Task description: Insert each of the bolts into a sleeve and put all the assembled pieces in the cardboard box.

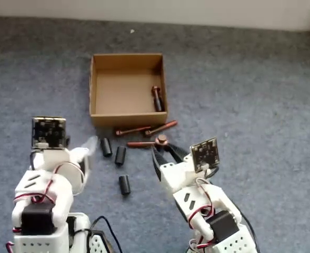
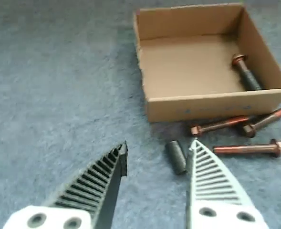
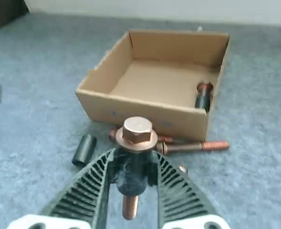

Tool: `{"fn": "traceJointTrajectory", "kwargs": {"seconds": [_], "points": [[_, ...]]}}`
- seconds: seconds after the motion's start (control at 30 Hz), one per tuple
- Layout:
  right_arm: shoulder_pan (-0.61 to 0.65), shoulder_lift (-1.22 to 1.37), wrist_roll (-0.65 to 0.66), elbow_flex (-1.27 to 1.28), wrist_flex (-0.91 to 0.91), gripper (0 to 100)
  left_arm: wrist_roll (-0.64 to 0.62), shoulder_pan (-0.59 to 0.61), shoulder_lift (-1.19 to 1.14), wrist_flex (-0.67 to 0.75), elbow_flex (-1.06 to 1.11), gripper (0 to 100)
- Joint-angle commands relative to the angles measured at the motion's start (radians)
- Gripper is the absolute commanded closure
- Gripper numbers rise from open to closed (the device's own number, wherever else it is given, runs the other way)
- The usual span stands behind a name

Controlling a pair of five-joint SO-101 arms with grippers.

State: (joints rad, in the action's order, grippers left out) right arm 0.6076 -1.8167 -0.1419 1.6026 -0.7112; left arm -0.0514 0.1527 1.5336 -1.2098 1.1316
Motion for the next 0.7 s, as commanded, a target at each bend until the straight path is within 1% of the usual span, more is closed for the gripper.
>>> {"fn": "traceJointTrajectory", "kwargs": {"seconds": [0.0, 0.03, 0.1, 0.23, 0.4, 0.5, 0.57, 0.67], "points": [[-0.016, -0.01, -0.012, -0.038, -0.018, 99.5, 0.037, 0.128, -0.001, 0.061, 0.099, 98], [-0.016, -0.01, -0.012, -0.038, -0.019, 99.5, 0.074, 0.143, -0.001, 0.075, 0.131, 100], [-0.018, -0.01, -0.011, -0.042, -0.019, 99.5, 0.124, 0.171, -0.001, 0.094, 0.2, 98], [-0.018, 0.045, -0.009, -0.13, -0.021, 99.5, 0.126, 0.205, -0.001, 0.149, 0.315, 99], [-0.016, 0.326, -0.012, -0.323, 0.004, 99.5, 0.129, 0.217, -0.001, 0.175, 0.341, 99], [-0.016, 0.524, -0.012, -0.435, 0.099, 99.5, 0.129, 0.217, -0.002, 0.175, 0.344, 99], [-0.016, 0.651, -0.006, -0.495, 0.197, 99.5, 0.13, 0.216, -0.002, 0.178, 0.36, 99], [-0.016, 0.837, -0.005, -0.579, 0.366, 99.5, 0.13, 0.2, -0.002, 0.219, 0.387, 99]]}}
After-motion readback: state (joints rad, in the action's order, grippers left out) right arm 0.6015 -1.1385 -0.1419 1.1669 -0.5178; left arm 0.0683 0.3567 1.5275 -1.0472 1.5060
